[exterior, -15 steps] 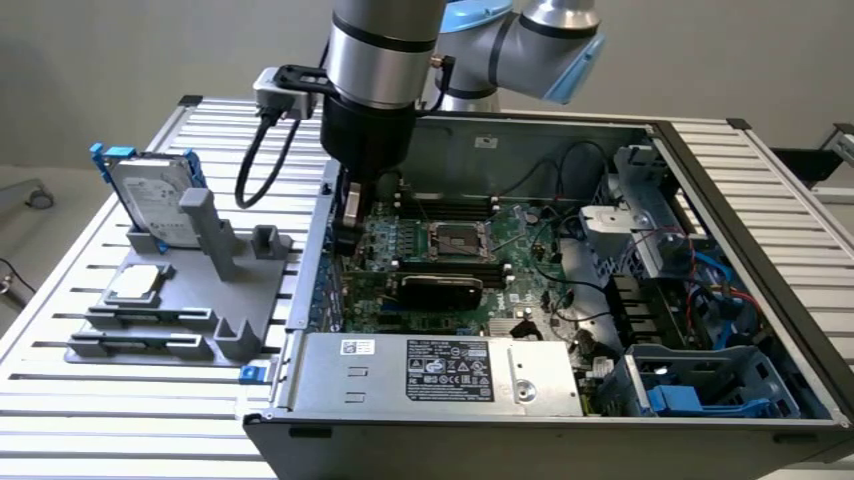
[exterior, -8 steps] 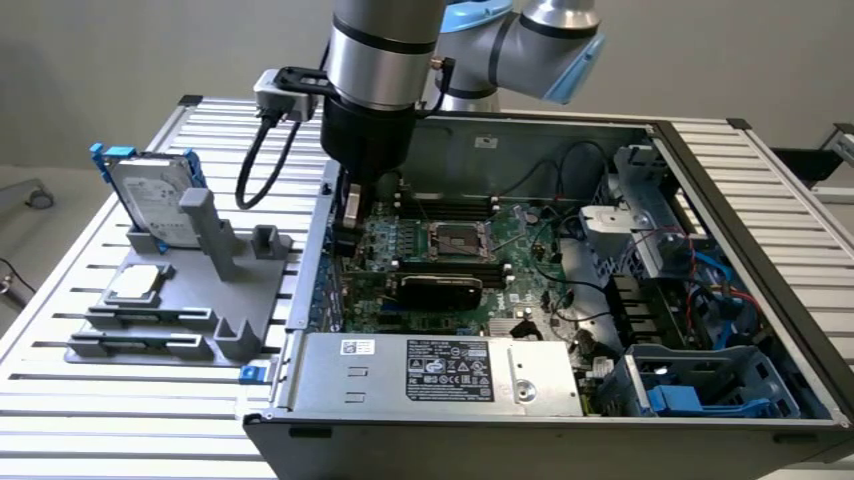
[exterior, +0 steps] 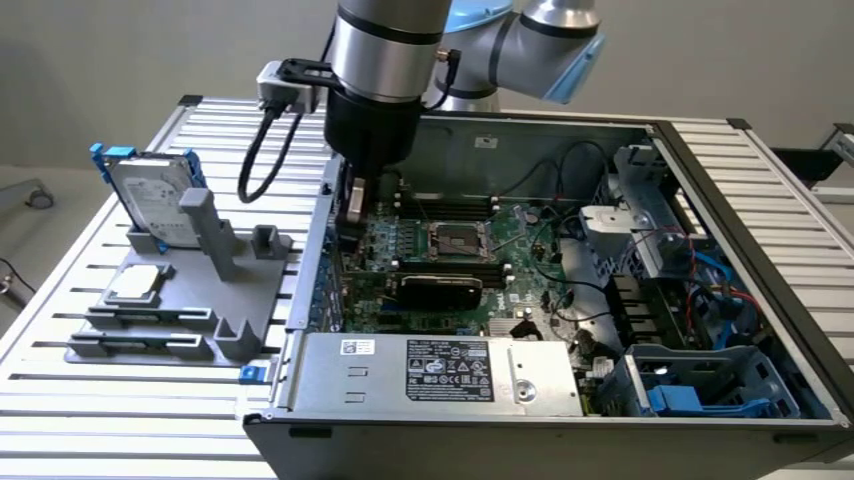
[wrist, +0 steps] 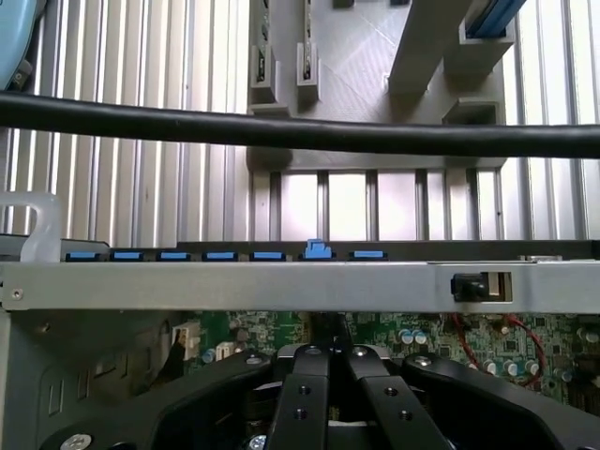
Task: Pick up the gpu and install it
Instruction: 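Press down on the gpu until it lock into place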
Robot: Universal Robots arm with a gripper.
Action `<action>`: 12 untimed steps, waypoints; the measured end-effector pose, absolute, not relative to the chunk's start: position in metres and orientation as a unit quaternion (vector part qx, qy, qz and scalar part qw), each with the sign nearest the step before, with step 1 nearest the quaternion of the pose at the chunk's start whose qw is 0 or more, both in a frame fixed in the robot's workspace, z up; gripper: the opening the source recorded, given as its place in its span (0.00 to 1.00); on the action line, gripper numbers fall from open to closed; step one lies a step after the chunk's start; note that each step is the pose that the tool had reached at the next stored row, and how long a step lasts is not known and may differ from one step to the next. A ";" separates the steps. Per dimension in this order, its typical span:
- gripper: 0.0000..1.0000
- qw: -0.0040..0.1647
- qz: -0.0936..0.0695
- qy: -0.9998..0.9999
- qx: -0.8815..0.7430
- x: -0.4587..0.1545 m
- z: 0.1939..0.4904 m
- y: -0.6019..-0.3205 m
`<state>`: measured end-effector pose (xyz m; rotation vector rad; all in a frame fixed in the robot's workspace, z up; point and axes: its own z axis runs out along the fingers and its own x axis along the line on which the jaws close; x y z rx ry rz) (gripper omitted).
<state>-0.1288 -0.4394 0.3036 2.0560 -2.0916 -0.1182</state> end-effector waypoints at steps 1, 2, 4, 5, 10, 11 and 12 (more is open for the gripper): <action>0.11 0.103 -0.040 -0.709 0.697 -0.128 0.304 -0.439; 0.11 0.103 -0.040 -0.709 0.697 -0.126 0.304 -0.439; 0.11 0.103 -0.040 -0.709 0.697 -0.124 0.304 -0.439; 0.11 0.102 -0.039 -0.709 0.697 -0.123 0.304 -0.440; 0.11 0.095 -0.032 -0.710 0.697 -0.116 0.304 -0.440; 0.11 0.093 -0.031 -0.710 0.697 -0.114 0.304 -0.440; 0.11 0.092 -0.029 -0.710 0.697 -0.113 0.304 -0.440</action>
